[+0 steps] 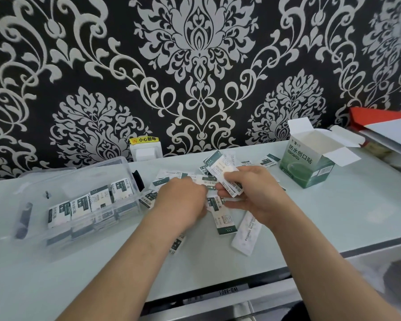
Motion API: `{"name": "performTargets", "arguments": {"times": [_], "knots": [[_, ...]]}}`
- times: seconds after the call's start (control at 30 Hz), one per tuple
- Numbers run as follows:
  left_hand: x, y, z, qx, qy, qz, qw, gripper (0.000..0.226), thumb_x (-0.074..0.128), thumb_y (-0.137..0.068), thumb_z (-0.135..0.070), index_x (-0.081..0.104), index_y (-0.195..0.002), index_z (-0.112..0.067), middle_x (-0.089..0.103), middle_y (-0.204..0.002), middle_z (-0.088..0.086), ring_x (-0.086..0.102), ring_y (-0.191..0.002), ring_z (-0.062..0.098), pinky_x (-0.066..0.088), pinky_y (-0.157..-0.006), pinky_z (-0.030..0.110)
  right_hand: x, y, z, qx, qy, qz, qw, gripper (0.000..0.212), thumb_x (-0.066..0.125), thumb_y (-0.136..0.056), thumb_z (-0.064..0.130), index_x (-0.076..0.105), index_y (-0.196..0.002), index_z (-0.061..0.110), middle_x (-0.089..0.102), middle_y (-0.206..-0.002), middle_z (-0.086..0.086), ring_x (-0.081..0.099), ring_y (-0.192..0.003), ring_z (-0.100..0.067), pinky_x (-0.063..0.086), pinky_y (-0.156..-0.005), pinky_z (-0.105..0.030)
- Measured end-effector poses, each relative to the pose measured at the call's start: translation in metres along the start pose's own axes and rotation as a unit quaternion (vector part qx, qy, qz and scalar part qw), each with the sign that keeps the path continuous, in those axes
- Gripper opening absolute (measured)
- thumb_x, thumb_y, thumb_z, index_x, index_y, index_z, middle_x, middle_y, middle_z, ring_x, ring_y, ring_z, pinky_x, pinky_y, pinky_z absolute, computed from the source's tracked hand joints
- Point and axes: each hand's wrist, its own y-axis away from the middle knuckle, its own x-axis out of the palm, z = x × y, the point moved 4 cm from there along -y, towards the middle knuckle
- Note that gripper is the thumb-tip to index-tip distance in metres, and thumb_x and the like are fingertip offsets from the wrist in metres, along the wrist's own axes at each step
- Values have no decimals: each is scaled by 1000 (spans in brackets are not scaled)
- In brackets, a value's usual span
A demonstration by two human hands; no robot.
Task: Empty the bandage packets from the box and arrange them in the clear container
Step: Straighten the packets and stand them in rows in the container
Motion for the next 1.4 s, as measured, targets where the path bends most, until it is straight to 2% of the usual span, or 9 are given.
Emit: {"name": "performTargets", "arguments": {"times": [0.17, 0.33, 0.53, 0.67, 0.8, 0.87, 0.97, 1.2, 1.4], "knots": [[-1, -2, -11, -4, -63, -11, 998, 29, 45, -95, -14, 53, -123, -15, 57, -115, 13, 57, -106, 35, 35, -69, 34, -3, 2, -2, -24, -8, -31, 999, 14, 56, -93, 9, 67, -85, 10, 71, -78, -10, 63, -64, -17, 56, -84, -41], [2, -1, 1, -57, 2, -42, 997, 28, 51, -89, -9, 64, -110, -23, 62, -107, 6, 60, -99, 31, 41, -70, 34, -13, 1, -5, -21, -21, -52, 998, 14, 54, -95, 7, 66, -88, 5, 70, -80, -15, 64, -69, -21, 61, -76, -41], [-19, 11, 13, -40, 160, -189, 968, 23, 50, -97, -33, 72, -105, -31, 63, -102, -13, 50, -102, 16, 38, -83, 31, -8, -1, -4, -35, -24, -45, 998, 16, 51, -97, 6, 65, -96, 1, 69, -83, -16, 65, -64, -21, 61, -64, -34], [-33, 19, 20, -116, 479, -252, 833, 35, 65, -91, -31, 61, -57, -21, 58, -65, -10, 50, -65, 12, 39, -61, 29, -2, -3, 1, -74, -14, -42, 996, 18, 51, -97, 8, 69, -94, 8, 73, -82, -9, 67, -68, -16, 56, -67, -30], [-23, 17, 29, -184, 700, -194, 663, 47, 69, -87, -34, 60, -79, 11, 51, -65, 18, 43, -59, 16, 38, -57, 26, 13, 1, 6, -84, -27, 34, 996, 20, 52, -97, 11, 71, -99, 13, 75, -91, -8, 69, -82, -16, 55, -81, -33], [-20, 15, 28, -185, 757, -166, 605, 35, 70, -86, -30, 68, -84, 5, 61, -75, 25, 49, -64, 19, 42, -59, 26, 17, 4, 8, -93, -31, 45, 994, 21, 51, -98, 13, 71, -93, 16, 76, -90, -3, 68, -85, -15, 56, -85, -37], [-20, 14, 23, -162, 809, -142, 547, 14, 67, -89, -18, 74, -86, -6, 65, -68, 10, 50, -53, 7, 46, -50, 16, 21, 5, 12, -104, -37, 52, 993, 22, 49, -99, 12, 70, -96, 14, 76, -88, -8, 68, -83, -18, 59, -81, -39], [-27, 17, 25, -142, 682, -238, 677, 14, 70, -86, -10, 63, -97, -16, 71, -78, 4, 62, -52, 10, 51, -50, 24, 31, 11, 15, -107, -64, 117, 985, 26, 46, -102, 22, 67, -93, 11, 69, -74, -11, 63, -56, -18, 51, -46, -26], [-31, 17, 37, -129, 656, -234, 706, 21, 53, -98, -21, 66, -85, -13, 64, -61, 0, 58, -51, 11, 54, -53, 28, 25, 6, 14, -129, -33, 111, 985, 20, 45, -102, 13, 64, -104, 6, 61, -72, -4, 44, -47, -7, 31, -40, -15]]}}
